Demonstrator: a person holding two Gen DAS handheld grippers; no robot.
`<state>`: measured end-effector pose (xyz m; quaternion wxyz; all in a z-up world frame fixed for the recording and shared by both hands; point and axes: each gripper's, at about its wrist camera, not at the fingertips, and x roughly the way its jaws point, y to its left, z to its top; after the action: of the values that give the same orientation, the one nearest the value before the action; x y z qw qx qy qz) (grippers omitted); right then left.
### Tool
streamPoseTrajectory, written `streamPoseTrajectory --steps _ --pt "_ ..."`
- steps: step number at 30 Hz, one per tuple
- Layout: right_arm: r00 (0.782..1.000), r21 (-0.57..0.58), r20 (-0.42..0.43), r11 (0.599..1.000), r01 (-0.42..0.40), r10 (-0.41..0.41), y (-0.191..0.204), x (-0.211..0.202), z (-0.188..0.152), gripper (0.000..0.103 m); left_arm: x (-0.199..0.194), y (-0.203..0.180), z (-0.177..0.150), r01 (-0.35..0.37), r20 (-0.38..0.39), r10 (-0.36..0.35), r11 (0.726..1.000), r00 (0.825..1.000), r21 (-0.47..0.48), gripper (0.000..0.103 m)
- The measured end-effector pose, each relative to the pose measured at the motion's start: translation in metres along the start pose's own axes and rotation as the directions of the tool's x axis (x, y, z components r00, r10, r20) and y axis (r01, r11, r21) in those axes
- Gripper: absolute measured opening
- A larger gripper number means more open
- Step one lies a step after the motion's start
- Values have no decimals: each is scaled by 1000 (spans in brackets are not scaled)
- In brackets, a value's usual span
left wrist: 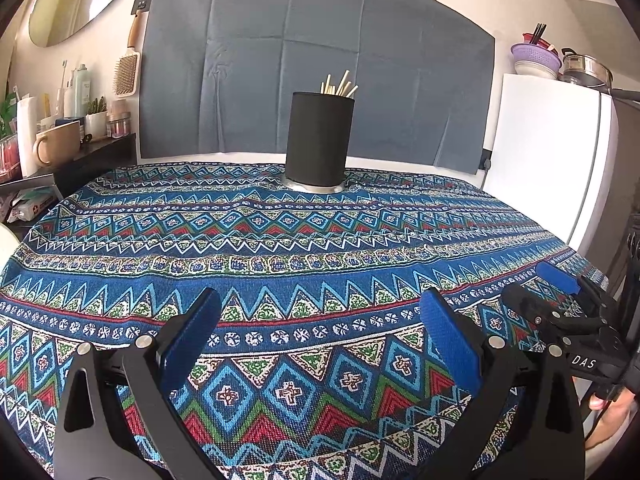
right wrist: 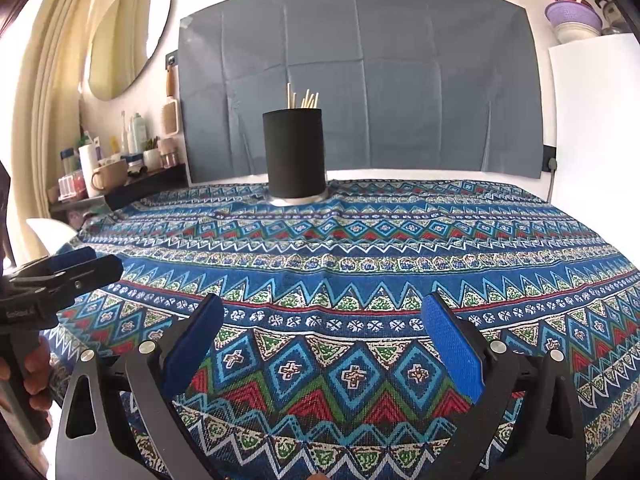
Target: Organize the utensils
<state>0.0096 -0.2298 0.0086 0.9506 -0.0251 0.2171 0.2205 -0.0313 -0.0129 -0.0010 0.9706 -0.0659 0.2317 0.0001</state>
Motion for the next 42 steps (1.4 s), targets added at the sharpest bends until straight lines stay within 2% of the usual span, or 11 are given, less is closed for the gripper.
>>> streamPoseTrajectory --steps 42 --pt "999 -36 24 999 33 -32 5 -6 -3 95 -3 -3 0 -21 10 20 999 1000 33 97"
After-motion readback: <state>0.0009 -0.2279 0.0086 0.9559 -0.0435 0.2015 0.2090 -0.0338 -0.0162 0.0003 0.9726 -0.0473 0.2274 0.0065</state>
